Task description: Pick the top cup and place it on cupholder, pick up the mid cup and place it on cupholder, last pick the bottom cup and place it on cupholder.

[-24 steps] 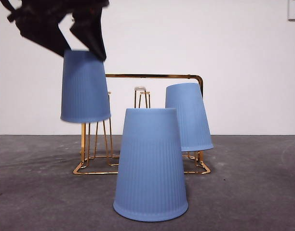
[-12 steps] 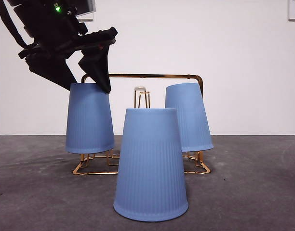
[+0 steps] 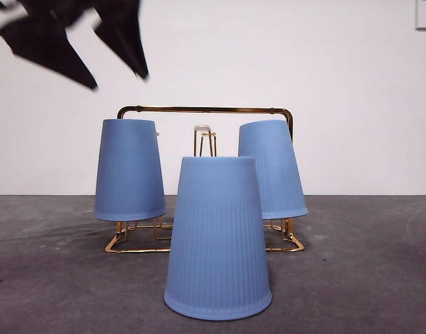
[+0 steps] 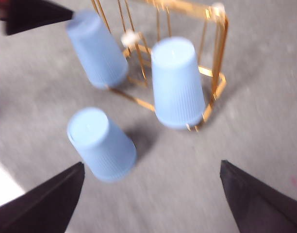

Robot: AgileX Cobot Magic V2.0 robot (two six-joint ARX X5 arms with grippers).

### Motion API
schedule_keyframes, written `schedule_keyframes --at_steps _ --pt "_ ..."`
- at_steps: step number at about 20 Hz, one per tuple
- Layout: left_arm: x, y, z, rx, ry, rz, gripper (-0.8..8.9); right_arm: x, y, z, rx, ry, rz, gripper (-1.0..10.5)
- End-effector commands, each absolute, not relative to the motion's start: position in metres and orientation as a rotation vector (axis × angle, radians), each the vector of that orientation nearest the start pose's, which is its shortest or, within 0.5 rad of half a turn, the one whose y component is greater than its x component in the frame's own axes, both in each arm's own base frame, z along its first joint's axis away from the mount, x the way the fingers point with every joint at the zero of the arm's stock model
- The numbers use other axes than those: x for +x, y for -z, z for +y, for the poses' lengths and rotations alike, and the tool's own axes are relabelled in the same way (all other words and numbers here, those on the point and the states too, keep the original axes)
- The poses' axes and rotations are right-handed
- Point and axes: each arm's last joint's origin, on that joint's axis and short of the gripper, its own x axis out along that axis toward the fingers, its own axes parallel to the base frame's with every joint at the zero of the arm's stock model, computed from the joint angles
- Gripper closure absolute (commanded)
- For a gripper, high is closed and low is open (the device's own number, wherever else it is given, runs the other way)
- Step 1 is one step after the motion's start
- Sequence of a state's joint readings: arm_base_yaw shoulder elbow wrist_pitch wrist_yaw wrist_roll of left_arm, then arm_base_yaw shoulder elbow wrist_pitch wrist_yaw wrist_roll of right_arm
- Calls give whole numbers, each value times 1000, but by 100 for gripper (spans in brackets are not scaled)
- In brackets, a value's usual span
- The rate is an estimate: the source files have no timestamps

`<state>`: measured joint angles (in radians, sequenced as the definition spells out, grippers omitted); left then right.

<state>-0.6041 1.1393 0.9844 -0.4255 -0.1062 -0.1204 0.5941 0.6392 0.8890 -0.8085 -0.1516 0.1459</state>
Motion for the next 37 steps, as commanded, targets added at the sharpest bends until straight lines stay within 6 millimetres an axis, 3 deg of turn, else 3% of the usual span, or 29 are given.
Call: schedule_keyframes --at_steps 1,5,9,15,25,37 --pt "183 -331 -125 69 470 540 408 96 -332 73 26 -725 593 506" --pt "145 -348 -104 17 619 548 410 114 -328 87 42 -783 618 506" --pt "116 -351 -87 -7 692 604 410 133 -320 109 44 -845 658 505" --pt "93 -352 -71 -2 693 627 409 151 -299 150 8 -924 737 501" --pt "86 -355 -66 -10 698 593 410 169 -251 198 -105 -880 882 409" --pt "86 -355 -66 -10 698 592 410 180 -219 215 -151 -861 980 442"
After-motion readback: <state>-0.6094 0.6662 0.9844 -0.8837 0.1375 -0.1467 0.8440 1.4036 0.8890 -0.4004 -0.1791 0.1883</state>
